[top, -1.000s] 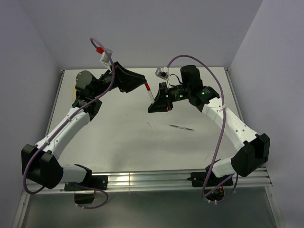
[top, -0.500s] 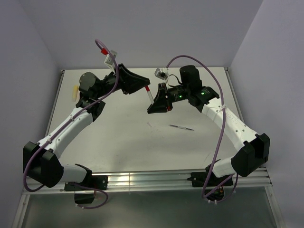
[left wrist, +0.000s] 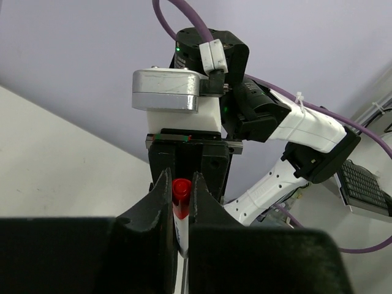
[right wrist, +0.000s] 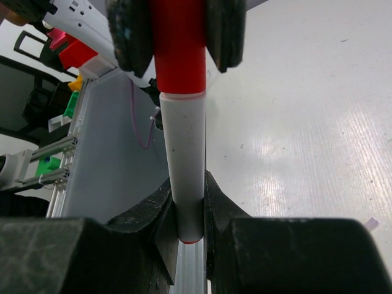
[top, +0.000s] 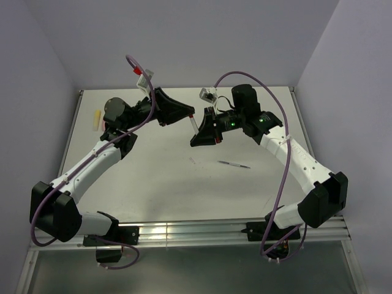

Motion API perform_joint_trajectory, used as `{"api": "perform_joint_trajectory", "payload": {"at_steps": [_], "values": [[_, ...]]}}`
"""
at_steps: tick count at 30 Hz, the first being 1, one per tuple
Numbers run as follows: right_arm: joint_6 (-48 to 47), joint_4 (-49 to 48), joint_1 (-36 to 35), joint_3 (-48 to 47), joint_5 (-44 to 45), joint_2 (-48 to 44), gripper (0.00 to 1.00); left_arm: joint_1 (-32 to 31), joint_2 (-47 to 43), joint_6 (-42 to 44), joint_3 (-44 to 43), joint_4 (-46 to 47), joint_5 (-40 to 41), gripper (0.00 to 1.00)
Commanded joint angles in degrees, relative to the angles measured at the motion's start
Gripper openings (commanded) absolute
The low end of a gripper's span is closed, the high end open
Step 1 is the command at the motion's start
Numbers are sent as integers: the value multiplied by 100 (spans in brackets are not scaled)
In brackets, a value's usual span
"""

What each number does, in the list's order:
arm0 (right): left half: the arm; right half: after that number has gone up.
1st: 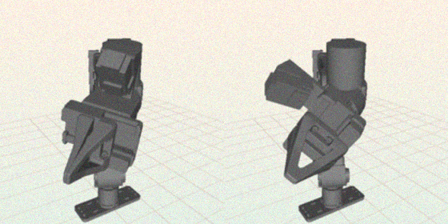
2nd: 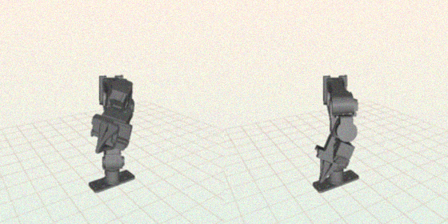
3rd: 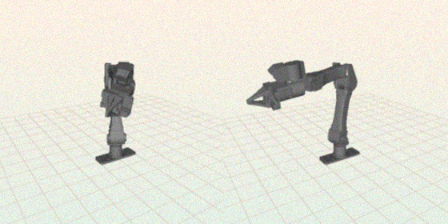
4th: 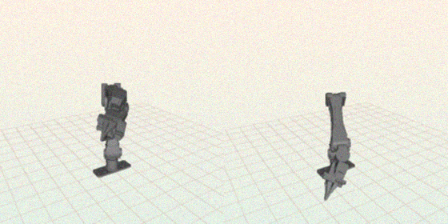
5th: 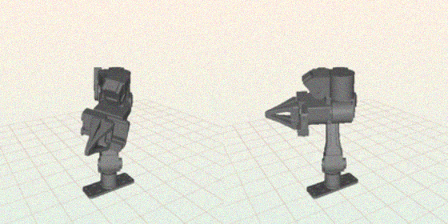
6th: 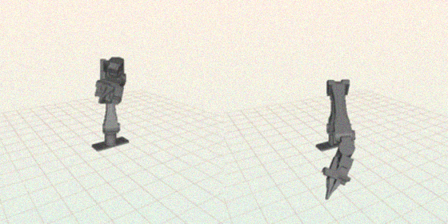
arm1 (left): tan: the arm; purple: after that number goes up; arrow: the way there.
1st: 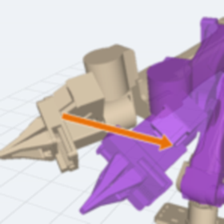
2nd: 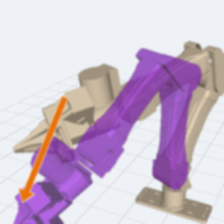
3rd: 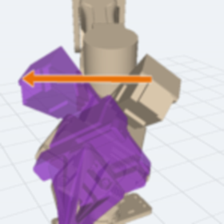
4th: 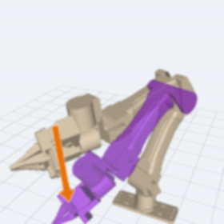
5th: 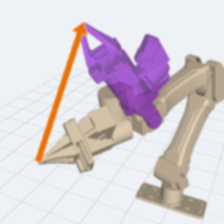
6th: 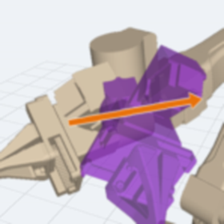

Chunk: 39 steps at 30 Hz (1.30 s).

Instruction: Insert the pens into the pen caps

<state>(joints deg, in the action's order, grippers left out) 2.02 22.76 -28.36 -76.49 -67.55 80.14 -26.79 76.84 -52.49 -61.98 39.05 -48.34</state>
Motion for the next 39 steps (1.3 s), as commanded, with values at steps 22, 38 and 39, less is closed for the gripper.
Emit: {"api": "perform_joint_trajectory", "payload": {"at_steps": [22, 38, 39], "values": [[844, -510, -64, -1315, 2026, 274, 0, -916, -64, 486, 520, -2271, 1406, 0], [-922, -53, 94, -1623, 76, 133, 0, -995, -108, 714, 1302, -1813, -676, 0], [-966, -35, 94, -1650, 32, 142, 0, -995, -64, 688, 1328, -1778, -860, 0]]}}
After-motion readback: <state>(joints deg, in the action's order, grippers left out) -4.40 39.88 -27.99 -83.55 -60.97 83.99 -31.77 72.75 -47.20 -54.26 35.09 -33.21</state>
